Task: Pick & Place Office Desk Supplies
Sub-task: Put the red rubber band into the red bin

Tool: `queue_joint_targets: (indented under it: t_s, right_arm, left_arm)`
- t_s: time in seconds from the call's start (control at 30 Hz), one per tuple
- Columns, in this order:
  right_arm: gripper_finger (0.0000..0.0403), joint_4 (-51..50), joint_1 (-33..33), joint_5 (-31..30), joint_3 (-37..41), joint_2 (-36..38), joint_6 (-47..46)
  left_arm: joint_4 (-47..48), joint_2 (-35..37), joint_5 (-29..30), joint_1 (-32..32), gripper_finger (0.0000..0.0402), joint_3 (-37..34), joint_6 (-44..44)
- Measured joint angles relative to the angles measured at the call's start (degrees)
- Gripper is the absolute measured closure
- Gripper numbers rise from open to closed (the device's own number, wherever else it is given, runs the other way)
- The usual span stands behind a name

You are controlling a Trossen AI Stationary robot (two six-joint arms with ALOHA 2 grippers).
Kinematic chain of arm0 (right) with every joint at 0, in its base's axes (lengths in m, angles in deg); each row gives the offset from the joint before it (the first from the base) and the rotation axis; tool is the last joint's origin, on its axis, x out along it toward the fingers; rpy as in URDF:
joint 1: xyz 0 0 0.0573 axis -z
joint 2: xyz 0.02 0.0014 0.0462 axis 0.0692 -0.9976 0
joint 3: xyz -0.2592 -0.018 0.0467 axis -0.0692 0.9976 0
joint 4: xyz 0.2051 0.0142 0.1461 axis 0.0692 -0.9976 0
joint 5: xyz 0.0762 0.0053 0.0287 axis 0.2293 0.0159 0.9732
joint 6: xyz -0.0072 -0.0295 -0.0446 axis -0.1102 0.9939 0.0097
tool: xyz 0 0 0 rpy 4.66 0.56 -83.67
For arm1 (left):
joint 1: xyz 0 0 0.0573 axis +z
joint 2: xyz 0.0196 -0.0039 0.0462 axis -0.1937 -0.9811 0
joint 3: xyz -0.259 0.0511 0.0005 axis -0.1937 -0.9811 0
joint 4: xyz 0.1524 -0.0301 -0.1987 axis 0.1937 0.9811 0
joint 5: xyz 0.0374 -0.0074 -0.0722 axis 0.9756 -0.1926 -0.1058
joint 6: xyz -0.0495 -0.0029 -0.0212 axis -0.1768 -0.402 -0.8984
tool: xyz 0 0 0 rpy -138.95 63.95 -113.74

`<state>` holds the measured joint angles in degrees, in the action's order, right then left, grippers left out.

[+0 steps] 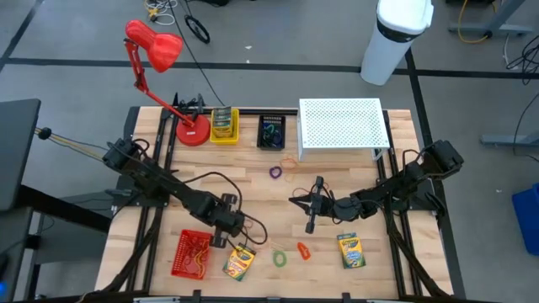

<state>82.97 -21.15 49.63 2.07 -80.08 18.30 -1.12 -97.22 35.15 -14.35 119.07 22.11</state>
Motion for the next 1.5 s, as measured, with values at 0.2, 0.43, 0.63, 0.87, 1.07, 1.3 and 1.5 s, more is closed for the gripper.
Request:
queue_joint_targets:
  t_s: [0.2, 0.43, 0.63, 0.87, 1.07, 1.3, 1.5]
  right_arm:
    - [0.0384, -0.1, 0.0, 0.0, 0.0, 0.0, 0.0]
    - [0.0384, -0.2, 0.0, 0.0, 0.0, 0.0, 0.0]
    - [0.0384, -0.2, 0.0, 0.0, 0.0, 0.0, 0.0]
    - [0.0384, -0.2, 0.0, 0.0, 0.0, 0.0, 0.0]
    - [0.0384, -0.2, 0.0, 0.0, 0.0, 0.0, 0.0]
    - [0.0384, -0.2, 0.0, 0.0, 0.0, 0.0, 0.0]
    - [0.0384, -0.2, 0.0, 1.6, 0.0, 0.0, 0.0]
  left_arm:
    - [9.8, 0.1, 2.6, 0.1, 0.0397, 9.4, 3.5]
    - [27.7, 0.2, 3.4, -2.8, 0.0397, 19.6, 0.2]
    - [41.3, 0.2, 3.2, -7.6, 0.0397, 29.0, -7.6]
    - [51.7, 0.2, -2.1, -13.5, 0.0397, 38.6, -19.1]
    - [55.2, 0.3, -5.4, -18.9, 0.0397, 43.0, -29.2]
    - [55.3, 0.0, -3.2, -25.8, 0.0397, 43.0, -38.6]
    - [55.2, -0.2, 2.9, -32.5, 0.0397, 43.0, -47.9]
